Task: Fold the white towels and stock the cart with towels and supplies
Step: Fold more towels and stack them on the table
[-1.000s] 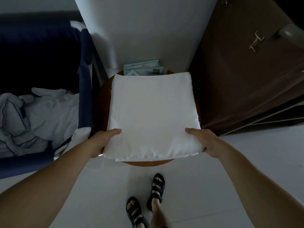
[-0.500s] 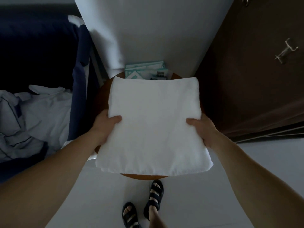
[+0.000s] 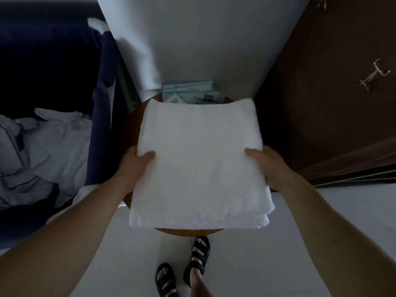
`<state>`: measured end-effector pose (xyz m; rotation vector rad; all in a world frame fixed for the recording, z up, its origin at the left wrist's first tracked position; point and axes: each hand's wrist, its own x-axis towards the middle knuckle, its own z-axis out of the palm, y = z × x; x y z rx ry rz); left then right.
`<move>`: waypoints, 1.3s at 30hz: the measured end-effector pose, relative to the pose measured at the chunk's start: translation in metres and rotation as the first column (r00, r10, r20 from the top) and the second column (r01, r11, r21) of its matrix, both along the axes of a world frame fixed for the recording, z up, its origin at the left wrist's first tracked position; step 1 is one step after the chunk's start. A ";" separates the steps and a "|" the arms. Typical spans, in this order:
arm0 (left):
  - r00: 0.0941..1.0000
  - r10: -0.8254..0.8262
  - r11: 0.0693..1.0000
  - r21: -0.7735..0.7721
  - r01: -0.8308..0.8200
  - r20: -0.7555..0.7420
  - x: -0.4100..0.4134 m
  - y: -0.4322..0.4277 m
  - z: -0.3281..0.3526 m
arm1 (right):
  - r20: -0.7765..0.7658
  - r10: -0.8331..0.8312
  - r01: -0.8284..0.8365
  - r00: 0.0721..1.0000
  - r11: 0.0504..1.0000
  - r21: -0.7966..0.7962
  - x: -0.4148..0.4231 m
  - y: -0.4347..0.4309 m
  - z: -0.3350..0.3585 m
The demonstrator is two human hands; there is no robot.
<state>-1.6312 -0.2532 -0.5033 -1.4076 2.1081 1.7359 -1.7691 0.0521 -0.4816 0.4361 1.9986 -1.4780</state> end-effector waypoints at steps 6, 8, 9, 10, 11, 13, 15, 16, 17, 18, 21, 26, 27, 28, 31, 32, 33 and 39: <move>0.996 0.019 0.996 0.084 -0.026 0.089 0.051 0.005 -0.020 | 0.103 0.068 -0.078 0.992 0.993 0.089 0.022 0.031 -0.018; 0.995 0.022 0.997 0.075 -0.029 0.100 0.067 0.015 -0.019 | 0.156 0.164 -0.182 0.974 0.978 0.106 0.034 0.037 -0.014; 0.994 0.017 0.998 0.058 -0.024 0.106 0.073 0.019 -0.019 | 0.175 0.191 -0.214 0.966 0.969 0.126 0.041 0.038 -0.013; 0.993 0.005 1.000 0.029 -0.008 0.115 0.077 0.022 -0.020 | 0.180 0.199 -0.227 0.963 0.962 0.153 0.046 0.037 -0.012; 0.993 -0.016 1.000 -0.004 0.016 0.118 0.077 0.025 -0.019 | 0.166 0.197 -0.227 0.966 0.957 0.183 0.049 0.034 -0.011; 0.992 -0.050 0.995 -0.084 0.061 0.119 0.073 0.027 -0.013 | 0.103 0.188 -0.207 0.977 0.954 0.216 0.049 0.027 -0.002; 0.994 -0.045 0.988 -0.143 0.060 0.103 0.067 0.026 -0.005 | 0.026 0.150 -0.152 0.988 0.971 0.187 0.044 0.021 0.012; 0.995 -0.039 0.985 -0.162 0.054 0.094 0.066 0.025 -0.004 | 0.001 0.134 -0.132 0.991 0.977 0.165 0.043 0.020 0.018; 0.995 -0.038 0.983 -0.175 0.053 0.090 0.067 0.024 -0.003 | -0.014 0.124 -0.120 0.992 0.981 0.154 0.042 0.020 0.020; 0.995 -0.038 0.983 -0.178 0.054 0.093 0.069 0.023 -0.006 | -0.017 0.121 -0.117 0.993 0.981 0.154 0.043 0.021 0.020; 0.989 -0.068 0.978 -0.187 0.092 0.132 0.082 0.026 -0.016 | 0.048 0.140 -0.147 0.989 0.958 0.247 0.057 0.030 -0.005; 0.991 -0.091 0.970 -0.214 0.111 0.102 0.091 0.037 -0.023 | -0.080 0.197 -0.142 0.977 0.885 0.444 0.077 0.043 -0.040; 0.993 -0.082 0.974 -0.204 0.097 0.083 0.091 0.037 -0.020 | -0.098 0.205 -0.140 0.974 0.882 0.450 0.077 0.043 -0.041; 0.995 -0.080 0.976 -0.201 0.090 0.056 0.092 0.037 -0.017 | -0.108 0.213 -0.143 0.971 0.881 0.450 0.078 0.043 -0.043; 0.995 -0.103 0.964 -0.245 0.099 -0.002 0.097 0.039 -0.006 | -0.114 0.211 -0.140 0.971 0.884 0.446 0.078 0.044 -0.045; 0.994 -0.108 0.964 -0.242 0.105 0.000 0.100 0.040 -0.008 | -0.112 0.211 -0.142 0.971 0.886 0.442 0.078 0.043 -0.044; 0.993 -0.116 0.966 -0.230 0.117 0.018 0.102 0.040 -0.012 | -0.109 0.208 -0.142 0.972 0.889 0.436 0.077 0.043 -0.043; 0.981 -0.120 0.969 -0.198 0.149 0.151 0.093 0.034 -0.044 | -0.071 0.259 -0.198 0.963 0.863 0.465 0.070 0.038 -0.034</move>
